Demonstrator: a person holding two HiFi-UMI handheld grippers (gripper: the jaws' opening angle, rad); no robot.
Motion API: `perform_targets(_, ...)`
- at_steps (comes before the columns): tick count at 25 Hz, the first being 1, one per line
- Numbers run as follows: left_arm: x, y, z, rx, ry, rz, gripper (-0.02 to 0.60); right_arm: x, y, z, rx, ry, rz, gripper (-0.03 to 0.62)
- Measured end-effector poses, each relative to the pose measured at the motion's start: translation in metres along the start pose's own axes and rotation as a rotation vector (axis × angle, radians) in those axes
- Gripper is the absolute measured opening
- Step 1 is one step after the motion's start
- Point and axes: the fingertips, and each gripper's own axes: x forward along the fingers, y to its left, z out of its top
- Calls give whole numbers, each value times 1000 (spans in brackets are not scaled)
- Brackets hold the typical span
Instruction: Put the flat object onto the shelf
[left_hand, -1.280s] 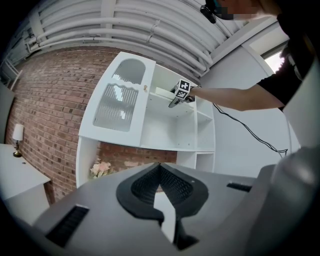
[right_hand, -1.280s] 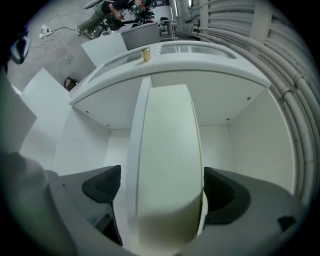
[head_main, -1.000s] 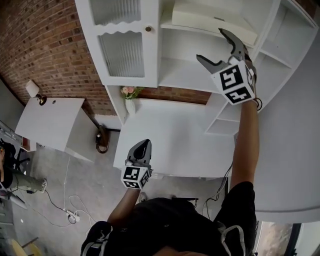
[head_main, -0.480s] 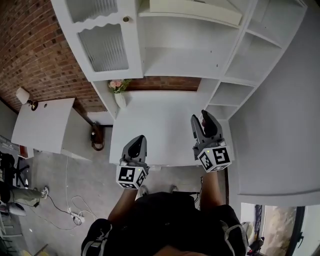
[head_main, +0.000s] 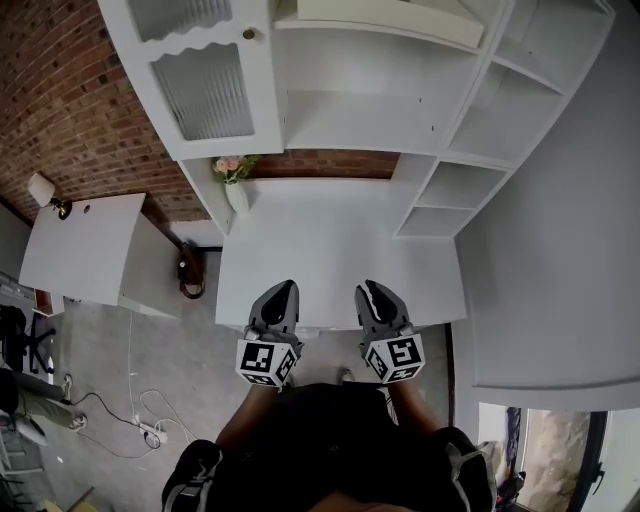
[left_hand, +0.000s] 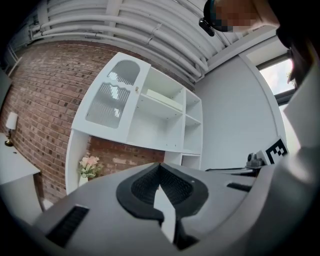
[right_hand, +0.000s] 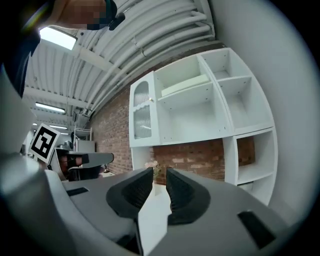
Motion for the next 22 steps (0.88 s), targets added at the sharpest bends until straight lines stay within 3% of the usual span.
perform_targets(22, -5, 1, 4, 13, -9, 11, 9, -11, -14, 4, 21, -30, -92, 74)
